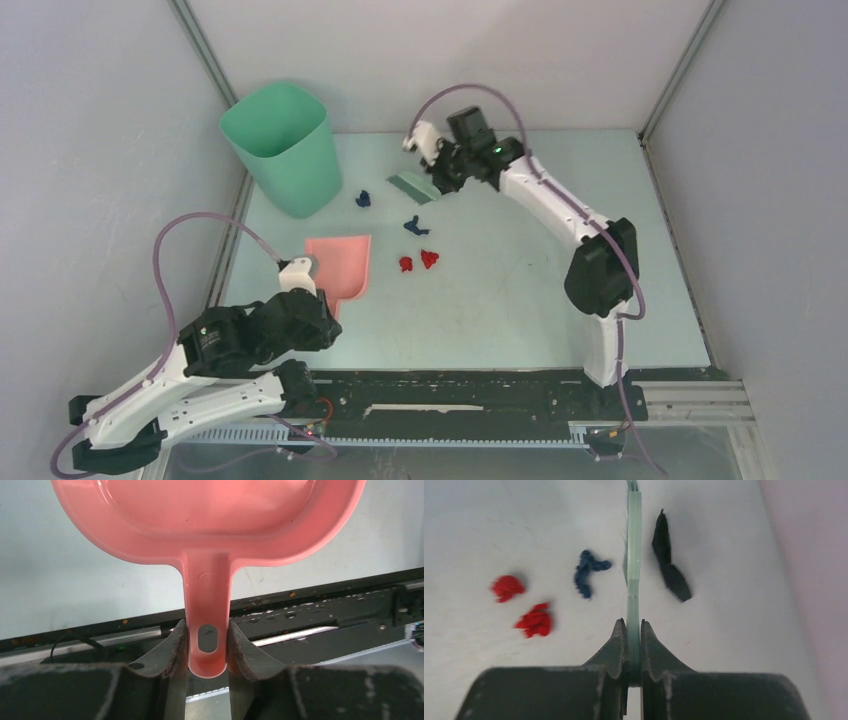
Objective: Sweep away the paper scraps from the table
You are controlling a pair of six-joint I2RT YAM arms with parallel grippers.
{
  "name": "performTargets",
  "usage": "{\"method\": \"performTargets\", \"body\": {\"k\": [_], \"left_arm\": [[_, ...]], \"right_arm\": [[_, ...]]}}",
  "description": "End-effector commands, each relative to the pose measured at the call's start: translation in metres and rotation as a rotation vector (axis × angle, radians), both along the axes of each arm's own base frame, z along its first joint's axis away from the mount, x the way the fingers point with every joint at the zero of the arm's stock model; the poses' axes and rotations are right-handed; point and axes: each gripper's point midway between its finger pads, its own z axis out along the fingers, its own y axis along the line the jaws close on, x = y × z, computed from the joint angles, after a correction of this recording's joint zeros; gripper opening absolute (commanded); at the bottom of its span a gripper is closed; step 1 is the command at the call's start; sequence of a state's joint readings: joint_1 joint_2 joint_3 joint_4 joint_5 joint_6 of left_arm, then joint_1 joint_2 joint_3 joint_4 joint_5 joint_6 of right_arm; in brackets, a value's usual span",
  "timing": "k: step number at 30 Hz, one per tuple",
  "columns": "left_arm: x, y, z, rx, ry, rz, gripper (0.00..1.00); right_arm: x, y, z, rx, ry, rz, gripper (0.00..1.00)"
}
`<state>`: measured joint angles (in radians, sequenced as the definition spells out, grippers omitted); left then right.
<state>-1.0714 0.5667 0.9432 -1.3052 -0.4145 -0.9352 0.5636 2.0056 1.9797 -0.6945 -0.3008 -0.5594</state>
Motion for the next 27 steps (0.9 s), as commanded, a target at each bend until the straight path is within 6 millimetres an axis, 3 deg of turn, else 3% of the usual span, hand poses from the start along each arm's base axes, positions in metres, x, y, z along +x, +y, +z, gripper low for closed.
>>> {"method": "performTargets", "body": {"k": [1, 5, 12, 15, 17, 22, 24, 27], "left_arm": [[-0.009, 0.008, -0.022, 0.085, 0.077, 0.009, 0.0], [-0.015, 0.005, -0.029, 0.086, 0.117, -0.003, 0.0], [-0.018, 0.008, -0.023, 0.069, 0.117, -0.006, 0.0], [-0.019, 0.009, -0.021, 0.05, 0.114, -0.005, 0.0], [-0.019, 0.011, -0.02, 0.041, 0.106, 0.004, 0.0], [-0.018, 0.013, -0.011, 0.003, 0.098, 0.043, 0.0], [-0.02, 0.01, -0.005, -0.02, 0.105, 0.037, 0.0], [-0.021, 0.01, -0.003, -0.017, 0.101, 0.021, 0.0]], "right_arm": [[0.038, 0.039, 0.006, -0.256, -0.521, 0.209, 0.0], [0.054, 0.079, 0.0, -0.335, -0.727, 0.308, 0.0], [0.074, 0.135, -0.021, -0.373, -0.949, 0.394, 0.0], [0.073, 0.146, -0.035, -0.408, -1.021, 0.47, 0.0], [0.062, 0.152, -0.047, -0.418, -1.062, 0.579, 0.0], [0.021, 0.145, -0.077, -0.502, -1.091, 0.805, 0.0], [0.0, 0.127, -0.096, -0.592, -1.085, 0.915, 0.0], [-0.024, 0.096, -0.099, -0.675, -1.087, 0.973, 0.0]]}}
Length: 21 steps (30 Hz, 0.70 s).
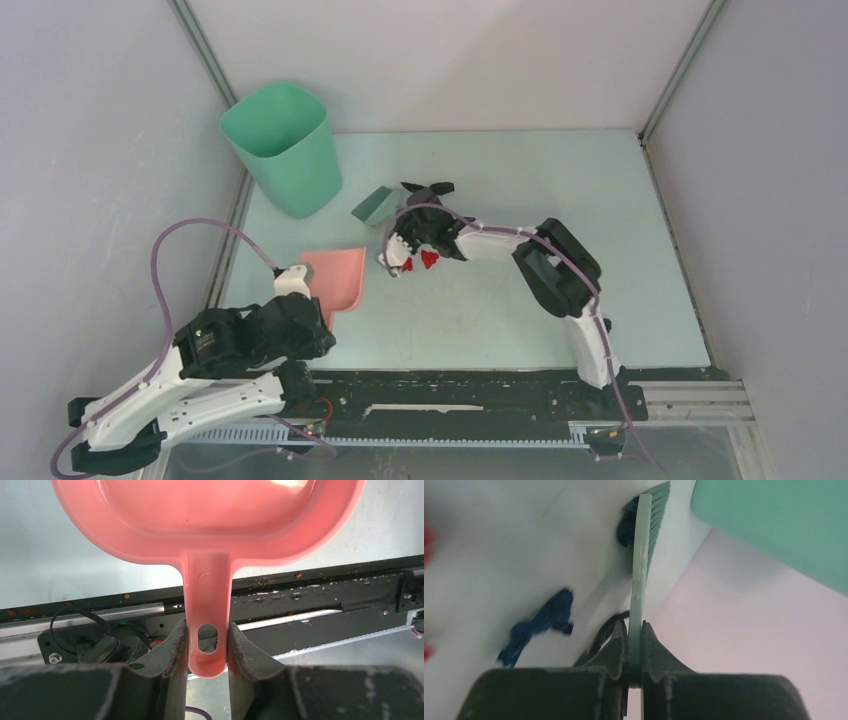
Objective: Sweep away the paper scraps from the table
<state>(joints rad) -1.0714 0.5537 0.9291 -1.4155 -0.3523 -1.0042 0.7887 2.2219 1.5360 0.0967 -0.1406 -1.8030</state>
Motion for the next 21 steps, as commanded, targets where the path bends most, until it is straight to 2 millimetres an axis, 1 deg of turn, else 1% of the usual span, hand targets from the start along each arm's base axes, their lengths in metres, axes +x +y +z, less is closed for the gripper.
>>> {"method": "performTargets", "body": {"k": [1, 2, 4, 6, 8, 10, 12, 14, 17, 19, 21], "left_arm": [[0.0, -0.004, 0.012, -0.043, -0.013, -0.002, 0.0], [-0.002, -0.005, 0.009, -0.037, -0.001, -0.01, 0.0], [-0.006, -0.006, 0.002, -0.023, 0.025, -0.031, 0.0], [-0.009, -0.005, -0.006, 0.009, 0.045, -0.059, 0.0], [-0.01, -0.004, -0.013, 0.049, 0.06, -0.091, 0.0], [-0.015, -0.003, -0.026, 0.109, 0.1, -0.131, 0.0], [-0.019, -0.001, -0.039, 0.179, 0.149, -0.174, 0.0], [-0.02, 0.001, -0.049, 0.241, 0.178, -0.2, 0.0], [-0.016, -0.003, -0.055, 0.295, 0.191, -0.248, 0.0], [-0.013, -0.008, -0.059, 0.33, 0.204, -0.284, 0.0], [-0.01, -0.013, -0.064, 0.368, 0.217, -0.324, 0.0]], "right_arm": [[-0.042, -0.027, 0.034, -0.112, -0.097, 0.092, 0.0], [-0.046, -0.035, 0.039, -0.105, -0.075, 0.051, 0.0], [-0.06, -0.058, 0.042, -0.138, 0.023, -0.028, 0.0], [-0.079, -0.081, 0.044, -0.155, 0.129, -0.092, 0.0], [-0.1, -0.1, 0.05, -0.142, 0.216, -0.15, 0.0], [-0.117, -0.113, 0.06, -0.081, 0.317, -0.229, 0.0], [-0.13, -0.12, 0.075, 0.008, 0.405, -0.307, 0.0], [-0.136, -0.124, 0.094, 0.11, 0.467, -0.387, 0.0], [-0.139, -0.132, 0.121, 0.24, 0.53, -0.498, 0.0], [-0.133, -0.138, 0.136, 0.33, 0.561, -0.578, 0.0], [-0.121, -0.147, 0.145, 0.43, 0.609, -0.706, 0.0]]}}
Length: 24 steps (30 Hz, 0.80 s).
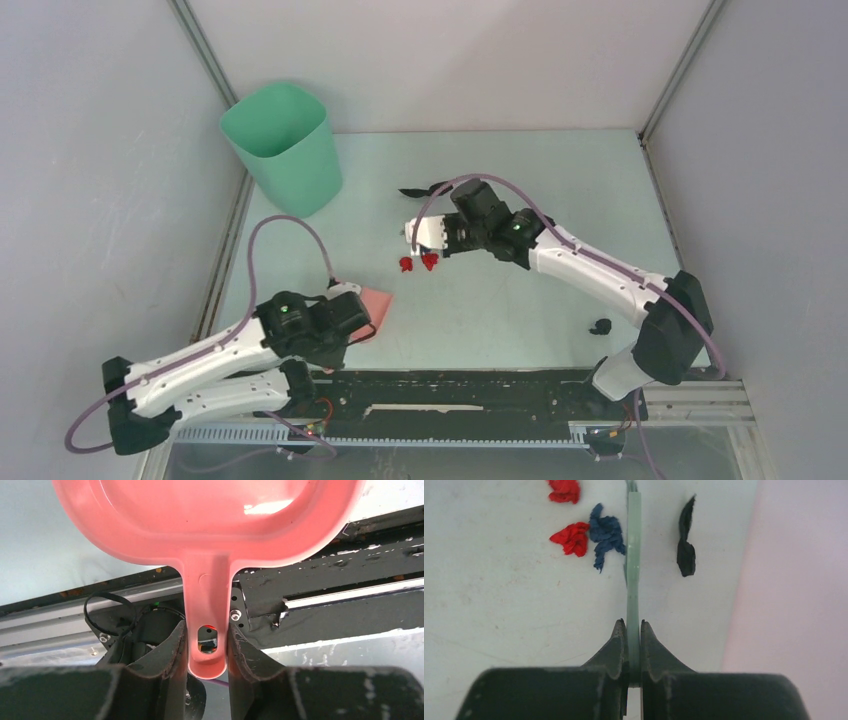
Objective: Sweep away the paper scraps from the table
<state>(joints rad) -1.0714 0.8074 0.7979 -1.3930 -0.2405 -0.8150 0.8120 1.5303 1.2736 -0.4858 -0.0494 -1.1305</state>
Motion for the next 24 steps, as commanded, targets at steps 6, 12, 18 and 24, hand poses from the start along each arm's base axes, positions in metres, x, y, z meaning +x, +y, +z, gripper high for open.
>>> {"method": "performTargets", "body": {"k": [6, 12, 18, 24], "left_arm": [[0.015, -0.048, -0.021, 0.016, 0.078, -0.215, 0.0], [0.018, -0.084, -0.033, -0.075, 0.155, -0.248, 0.0], [0.026, -0.101, -0.043, -0.132, 0.219, -0.241, 0.0], [0.04, -0.105, -0.058, -0.143, 0.267, -0.206, 0.0]], "right_arm": [[0.057, -0.042, 0.031, 0.186, 0.214, -0.667, 0.0], [0.083, -0.045, -0.006, 0.09, 0.302, -0.794, 0.0], [0.068, -0.009, -0.036, 0.037, 0.374, -0.713, 0.0], [-0.002, 0.029, -0.057, -0.07, 0.525, -0.503, 0.0]]}}
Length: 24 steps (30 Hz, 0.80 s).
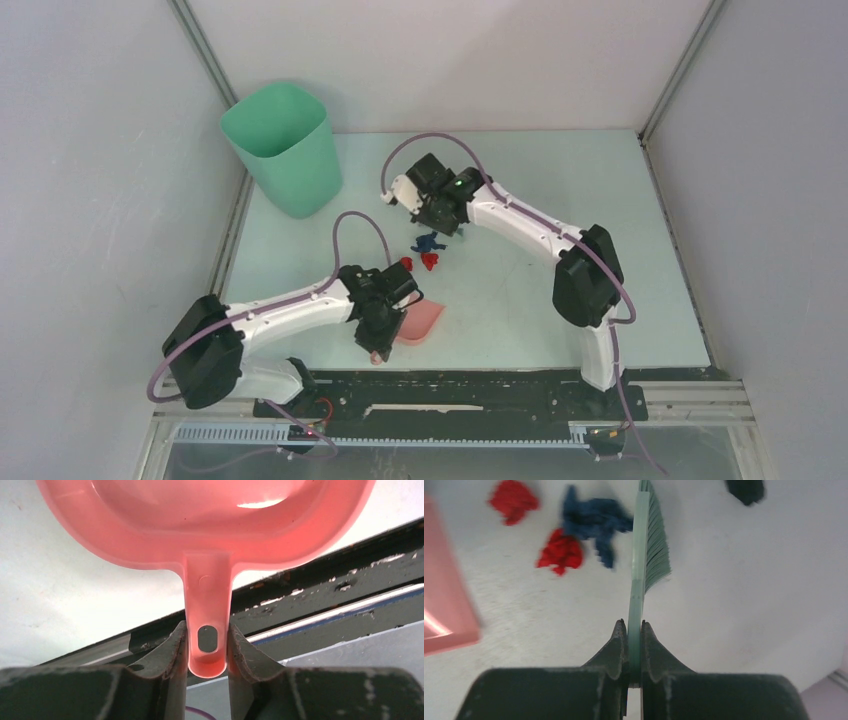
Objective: Sweep away the paper scraps from the table
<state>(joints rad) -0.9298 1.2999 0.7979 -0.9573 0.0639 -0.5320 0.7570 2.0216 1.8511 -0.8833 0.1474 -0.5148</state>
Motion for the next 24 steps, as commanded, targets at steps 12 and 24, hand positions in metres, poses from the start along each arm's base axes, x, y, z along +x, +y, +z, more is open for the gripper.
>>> {"method": "performTargets", "body": {"k": [12, 24], "left_arm": [[0.045, -0.025, -0.011, -0.022, -0.047, -0.022, 0.0], [0.046, -0.02, 0.009, -0.08, -0.14, -0.009, 0.0]], "right_arm": [[-0.167, 0.016, 0.042, 0.13, 0.429, 0.274, 0.0], [-0.073, -0.048, 0.149, 0.525, 0.269, -0.091, 0.0]]}}
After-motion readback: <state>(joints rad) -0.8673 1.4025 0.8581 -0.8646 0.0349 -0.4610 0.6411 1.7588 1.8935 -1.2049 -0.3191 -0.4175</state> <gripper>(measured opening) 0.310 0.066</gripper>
